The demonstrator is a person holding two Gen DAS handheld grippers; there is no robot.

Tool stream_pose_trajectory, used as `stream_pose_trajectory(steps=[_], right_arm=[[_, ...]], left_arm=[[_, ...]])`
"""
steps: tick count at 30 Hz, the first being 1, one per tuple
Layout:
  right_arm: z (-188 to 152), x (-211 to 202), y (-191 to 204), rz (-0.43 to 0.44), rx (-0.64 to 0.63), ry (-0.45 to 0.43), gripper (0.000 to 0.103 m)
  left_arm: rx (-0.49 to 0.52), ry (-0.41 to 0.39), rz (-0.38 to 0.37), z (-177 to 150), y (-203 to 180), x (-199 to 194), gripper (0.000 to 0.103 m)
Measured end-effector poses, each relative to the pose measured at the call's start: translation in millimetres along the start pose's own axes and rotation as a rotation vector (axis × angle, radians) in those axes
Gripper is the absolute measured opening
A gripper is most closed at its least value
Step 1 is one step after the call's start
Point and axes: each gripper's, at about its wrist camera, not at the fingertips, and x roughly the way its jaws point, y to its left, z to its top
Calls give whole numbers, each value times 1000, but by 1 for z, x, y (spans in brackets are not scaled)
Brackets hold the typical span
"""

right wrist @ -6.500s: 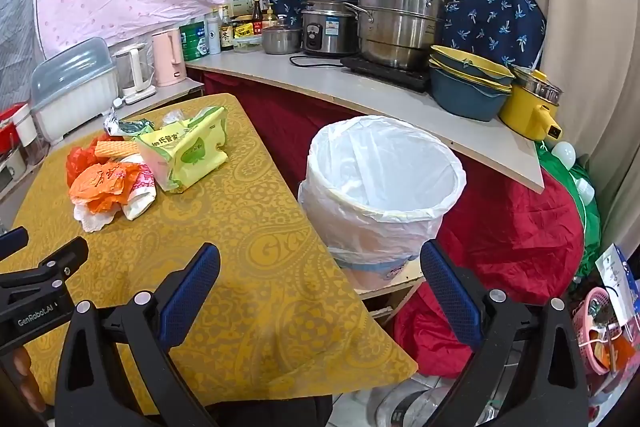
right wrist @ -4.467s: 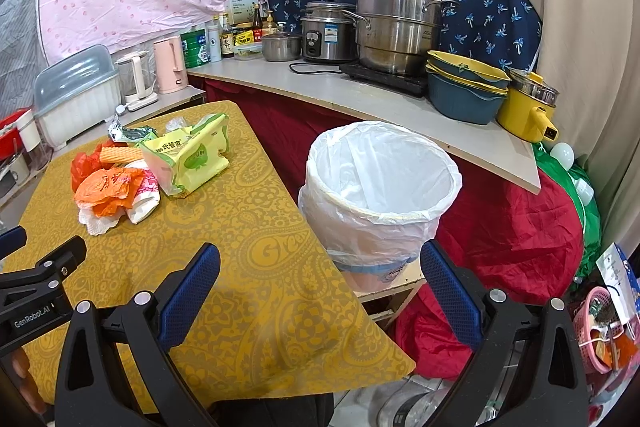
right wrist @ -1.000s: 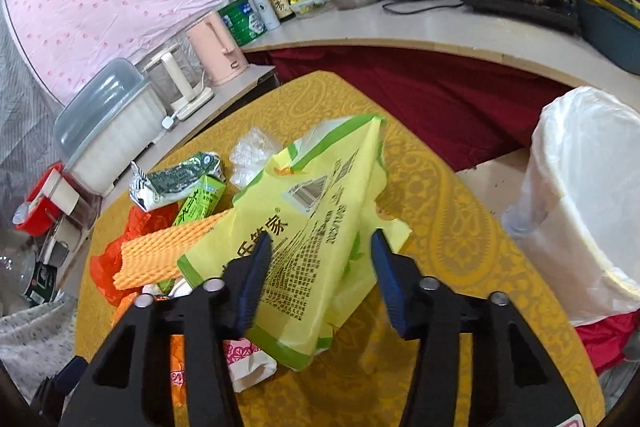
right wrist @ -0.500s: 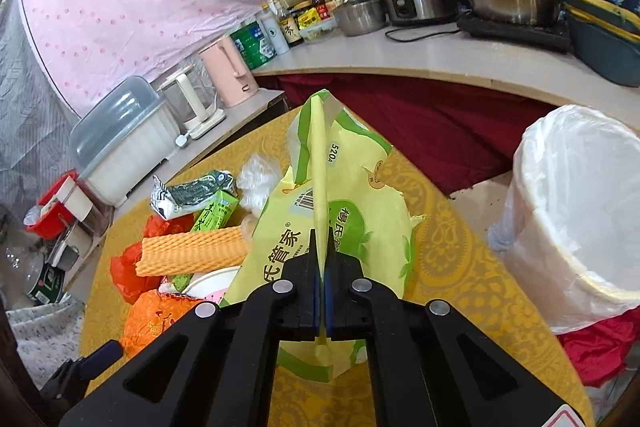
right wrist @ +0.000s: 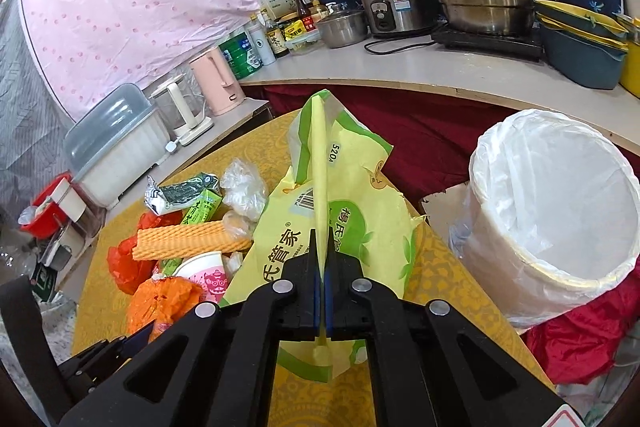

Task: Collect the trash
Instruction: 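Grasp the orange plastic bag with the left gripper while the right gripper holds the snack bag, then carry both bags to the bin and open both grippers over it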

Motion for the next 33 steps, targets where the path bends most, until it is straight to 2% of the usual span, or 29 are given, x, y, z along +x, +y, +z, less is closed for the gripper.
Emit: stream_pose_trajectory(steps=[5,12,16,23,33], right_arm=[[-1,-17,1,5,-9,-25,2],[1,-49,0,13,-10,-75,2],[1,-69,-4,14,-10,-105,2],[0,-100,-17,-4,-1,-150,2],[-1,-129,-83,-95,88,-197,2]], left_arm=[[-21,-53,2,2,4,-26,17],[-56,-131,-38,11,11,-74,14],[-39,-184,-63,14,2,-101,14],[11,-226,-125,24,-32,-122,14],[141,-246,-257,36,-118,-120,14]])
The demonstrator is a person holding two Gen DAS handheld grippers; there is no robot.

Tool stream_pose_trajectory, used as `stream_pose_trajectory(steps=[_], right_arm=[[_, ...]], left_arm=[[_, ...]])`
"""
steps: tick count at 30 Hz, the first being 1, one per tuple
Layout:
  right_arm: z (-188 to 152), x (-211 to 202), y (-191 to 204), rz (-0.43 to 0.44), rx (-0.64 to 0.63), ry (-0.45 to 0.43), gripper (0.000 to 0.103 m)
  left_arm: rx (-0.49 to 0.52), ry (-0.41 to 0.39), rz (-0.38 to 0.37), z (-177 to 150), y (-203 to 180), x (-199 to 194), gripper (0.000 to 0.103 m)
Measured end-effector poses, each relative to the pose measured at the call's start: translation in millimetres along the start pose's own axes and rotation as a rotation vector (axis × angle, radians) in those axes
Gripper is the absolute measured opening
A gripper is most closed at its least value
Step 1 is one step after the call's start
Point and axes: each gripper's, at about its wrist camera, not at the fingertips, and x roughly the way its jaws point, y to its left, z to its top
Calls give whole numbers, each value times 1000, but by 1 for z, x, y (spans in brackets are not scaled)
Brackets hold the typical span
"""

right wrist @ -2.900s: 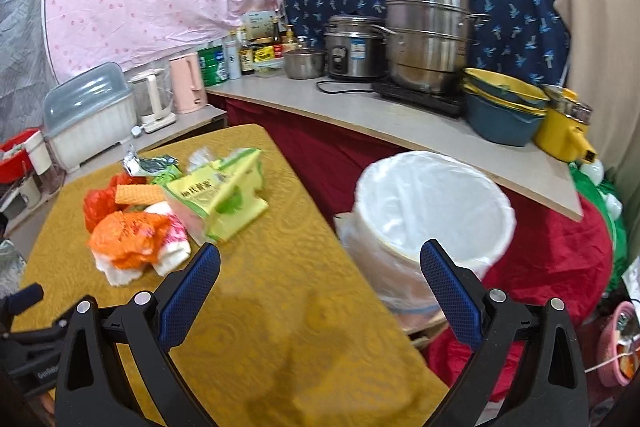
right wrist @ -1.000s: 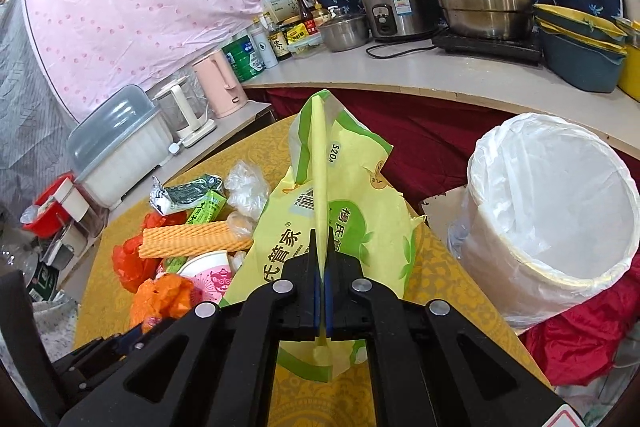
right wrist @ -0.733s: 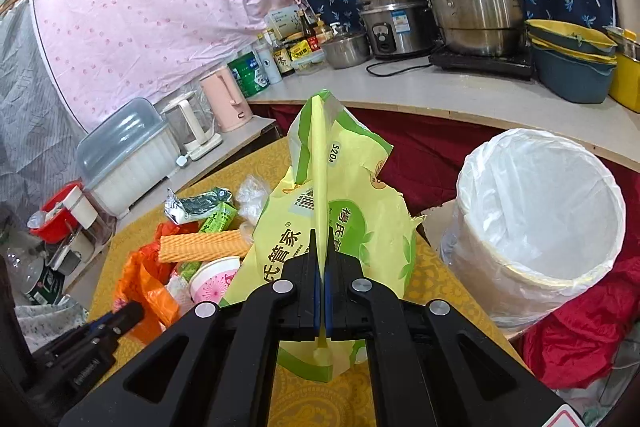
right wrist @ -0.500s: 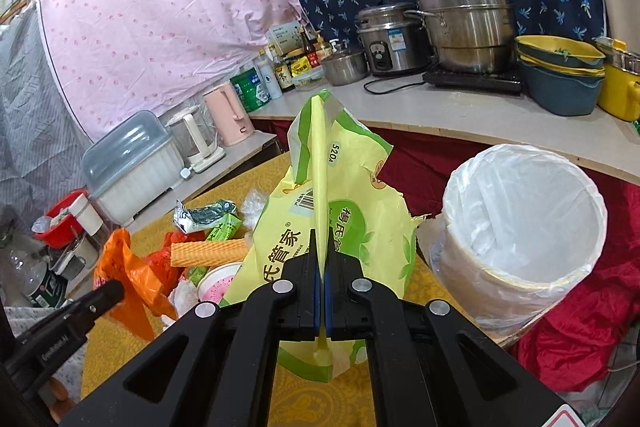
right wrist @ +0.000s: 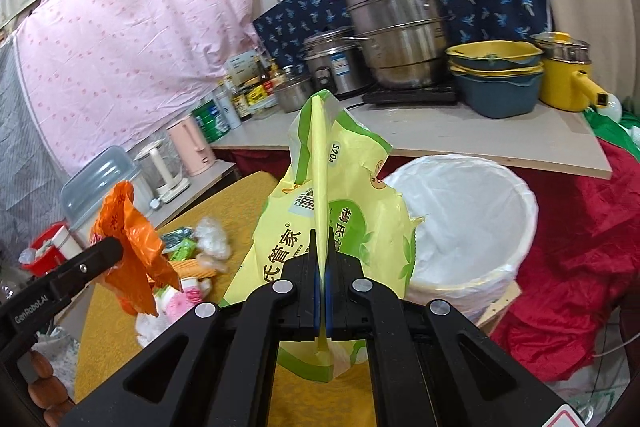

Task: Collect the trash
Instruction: 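Carry both bags to the bin and open both grippers over it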

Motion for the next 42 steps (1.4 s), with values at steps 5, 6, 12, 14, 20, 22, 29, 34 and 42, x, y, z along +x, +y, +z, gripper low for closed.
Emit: stream_pose_trajectory(steps=[5,6,12,14,20,22,29,34,42], right_arm=[[7,-6,-44,-72,46,-25,2],[9,-6,-51,-83,52,-29,2],[17,3,-99,-152,104,-38,2],[18,6,-110,-167,113,-40,2],[22,31,-135,-189,144,-24,2],[23,41,-143,-190,151,-14,2],[24,78,-155,-194,164,20,3],[27,98,-156,-191,160,33,8],[33,101,-153,-176,166,15,26]], left_arm=[[48,9,-81,5,-42,23,14],[57,12,-101,6,-50,29,14],[88,54,-191,10,-93,72,14],[90,63,-215,12,-103,86,14],[91,121,-267,15,-124,135,14],[92,147,-276,14,-129,151,15],[79,232,-276,8,-130,202,18],[89,241,-253,5,-127,215,33],[86,210,-226,11,-121,209,50]])
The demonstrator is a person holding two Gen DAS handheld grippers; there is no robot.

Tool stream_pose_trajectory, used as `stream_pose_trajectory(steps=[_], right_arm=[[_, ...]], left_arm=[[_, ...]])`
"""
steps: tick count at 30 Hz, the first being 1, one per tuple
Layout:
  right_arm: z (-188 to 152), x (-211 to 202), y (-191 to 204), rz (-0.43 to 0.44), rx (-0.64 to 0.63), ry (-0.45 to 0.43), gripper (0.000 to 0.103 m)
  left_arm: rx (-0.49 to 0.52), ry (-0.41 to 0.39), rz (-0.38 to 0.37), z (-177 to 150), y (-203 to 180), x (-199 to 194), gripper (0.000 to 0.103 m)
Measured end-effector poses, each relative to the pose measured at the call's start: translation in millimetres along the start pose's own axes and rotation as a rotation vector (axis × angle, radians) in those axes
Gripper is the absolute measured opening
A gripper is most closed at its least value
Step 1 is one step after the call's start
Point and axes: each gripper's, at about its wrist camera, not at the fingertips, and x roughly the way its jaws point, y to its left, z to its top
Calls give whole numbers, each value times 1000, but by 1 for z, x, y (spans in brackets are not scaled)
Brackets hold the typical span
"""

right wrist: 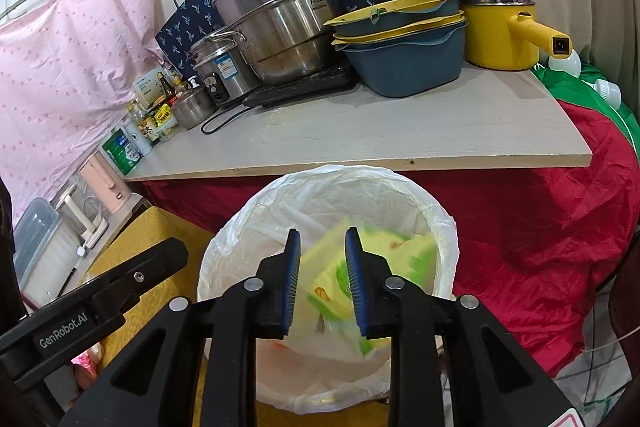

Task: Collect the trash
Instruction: 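Carry both bags to the bin and open both grippers over it, then move both tools back over the table trash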

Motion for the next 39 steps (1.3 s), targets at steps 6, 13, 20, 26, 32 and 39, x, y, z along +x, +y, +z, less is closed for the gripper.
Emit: stream_pose_trajectory(steps=[6,13,20,26,32,39], right_arm=[[5,-19,8,5,3,-30,36],[2,-50,31,18,-50,-60,43],[-15,-76,71,83,-109,-51,50],[-35,-91,113,143,-171,-28,56],[-63,-98,160,202,-239,18,58],[-93,-101,200,239,-300,68,59]], left_arm=[[-2,-40,27,2,6,-23,54],[-21,-103,93,-8,21,-72,65],[-60,-142,198,-30,49,-126,74],[-121,-139,282,-56,88,-166,76],[-192,-121,374,-89,137,-203,76],[-236,-114,458,-119,173,-231,76]])
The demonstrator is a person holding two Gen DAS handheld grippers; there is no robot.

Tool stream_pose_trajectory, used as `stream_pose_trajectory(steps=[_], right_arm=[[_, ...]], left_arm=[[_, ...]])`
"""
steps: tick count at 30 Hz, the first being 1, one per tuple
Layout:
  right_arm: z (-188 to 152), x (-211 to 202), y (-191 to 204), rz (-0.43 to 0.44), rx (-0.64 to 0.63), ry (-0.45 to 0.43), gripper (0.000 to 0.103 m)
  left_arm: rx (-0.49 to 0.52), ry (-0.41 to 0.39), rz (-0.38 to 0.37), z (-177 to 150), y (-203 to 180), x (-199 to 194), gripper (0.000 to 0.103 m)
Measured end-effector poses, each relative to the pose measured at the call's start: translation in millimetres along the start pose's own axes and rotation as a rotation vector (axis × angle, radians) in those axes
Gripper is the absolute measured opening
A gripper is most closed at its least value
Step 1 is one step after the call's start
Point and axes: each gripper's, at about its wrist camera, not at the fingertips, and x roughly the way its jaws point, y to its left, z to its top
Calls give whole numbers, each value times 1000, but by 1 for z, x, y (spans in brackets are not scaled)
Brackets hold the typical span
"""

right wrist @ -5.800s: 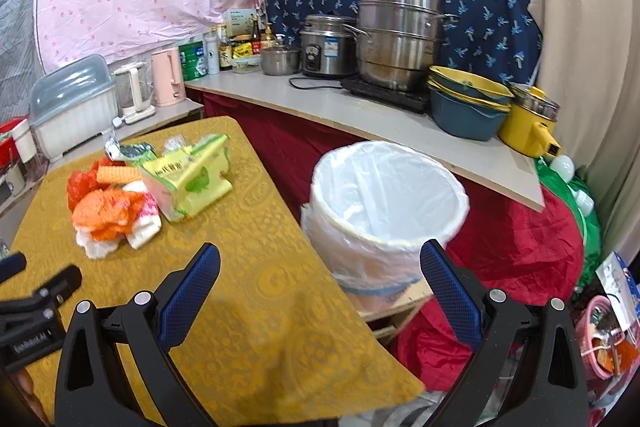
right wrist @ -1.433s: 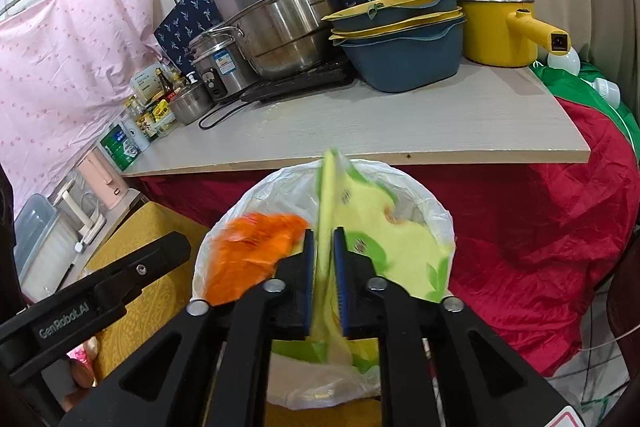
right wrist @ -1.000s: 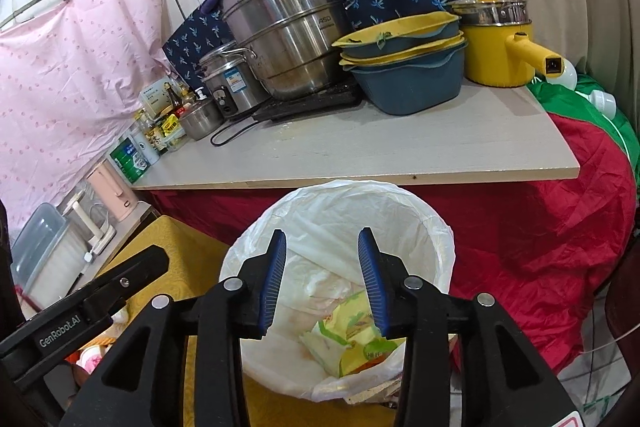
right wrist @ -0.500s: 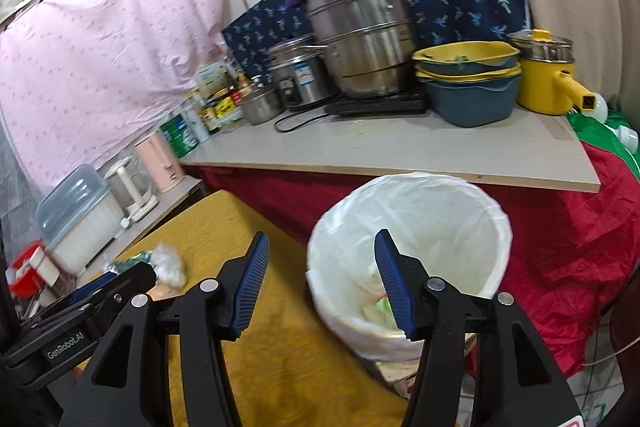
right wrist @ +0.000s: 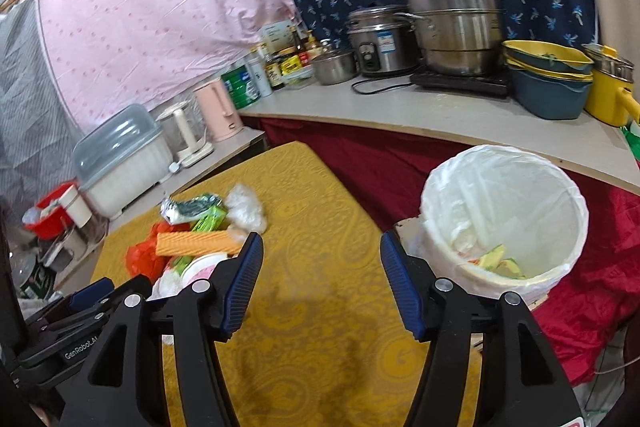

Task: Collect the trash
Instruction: 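Move both tools back over the table trash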

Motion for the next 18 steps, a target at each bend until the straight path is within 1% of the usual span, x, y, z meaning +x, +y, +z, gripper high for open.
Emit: stream_pose_trajectory(steps=[3,8,15,18], right_arm=[[-7,5,14,10,-19,21,60],[-17,15,34,21,-46,53,62],[-36,39,57,47,-85,120,64],[-43,53,69,64,-113,152,64]], left_arm=[[-18,10,22,-8,19,-2,76],[-32,33,45,-18,38,3,76],[-63,80,65,-32,61,20,77],[-82,98,70,-37,72,27,80]])
